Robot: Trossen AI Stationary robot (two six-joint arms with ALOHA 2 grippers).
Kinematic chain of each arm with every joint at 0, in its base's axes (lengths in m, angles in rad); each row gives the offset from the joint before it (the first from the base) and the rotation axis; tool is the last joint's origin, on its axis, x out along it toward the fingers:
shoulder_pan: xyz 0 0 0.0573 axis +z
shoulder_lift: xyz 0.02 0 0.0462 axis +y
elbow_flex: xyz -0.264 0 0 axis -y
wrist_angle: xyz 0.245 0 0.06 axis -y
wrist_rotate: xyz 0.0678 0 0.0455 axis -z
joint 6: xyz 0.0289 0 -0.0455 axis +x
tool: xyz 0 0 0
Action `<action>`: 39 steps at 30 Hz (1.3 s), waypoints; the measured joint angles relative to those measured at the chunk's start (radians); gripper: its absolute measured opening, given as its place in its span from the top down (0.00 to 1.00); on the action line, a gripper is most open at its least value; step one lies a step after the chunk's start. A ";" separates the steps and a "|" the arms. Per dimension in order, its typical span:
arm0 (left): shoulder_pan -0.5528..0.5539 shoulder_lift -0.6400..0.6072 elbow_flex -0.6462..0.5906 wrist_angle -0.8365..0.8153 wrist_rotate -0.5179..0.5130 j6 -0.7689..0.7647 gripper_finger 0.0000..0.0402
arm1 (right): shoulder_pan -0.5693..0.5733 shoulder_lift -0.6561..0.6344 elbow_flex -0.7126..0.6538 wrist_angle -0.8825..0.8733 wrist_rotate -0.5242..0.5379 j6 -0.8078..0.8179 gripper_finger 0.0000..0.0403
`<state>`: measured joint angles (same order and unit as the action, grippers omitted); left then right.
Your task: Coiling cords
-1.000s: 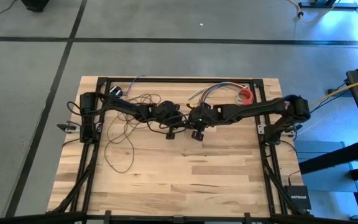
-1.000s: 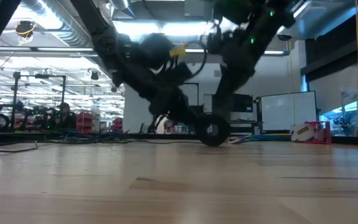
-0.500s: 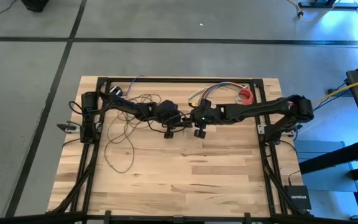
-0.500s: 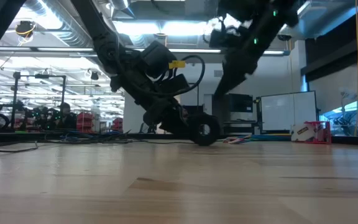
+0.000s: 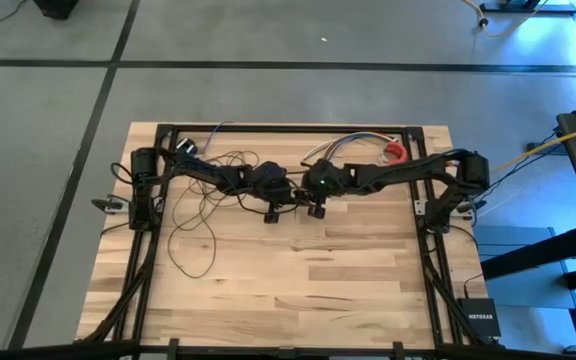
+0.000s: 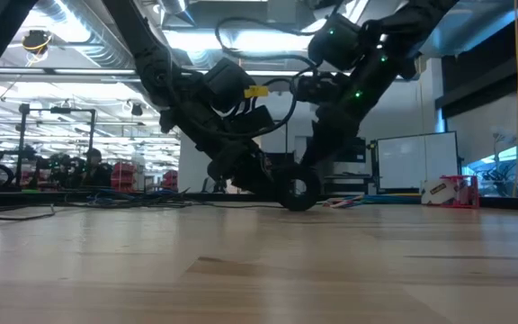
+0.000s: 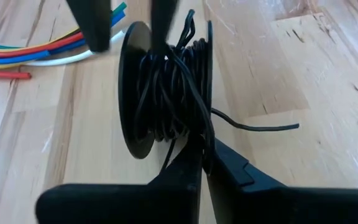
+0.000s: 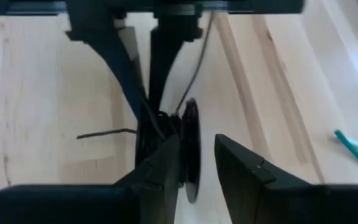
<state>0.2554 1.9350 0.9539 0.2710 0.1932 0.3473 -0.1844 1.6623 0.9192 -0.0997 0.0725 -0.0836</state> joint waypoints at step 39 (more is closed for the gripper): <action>-0.054 -0.079 0.002 0.085 -0.099 -0.021 0.67 | 0.002 0.031 0.002 -0.010 0.048 -0.002 0.98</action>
<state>0.2013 1.8557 0.9554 0.3556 0.0939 0.3265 -0.1825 1.6928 0.9211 -0.1098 0.1207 -0.0853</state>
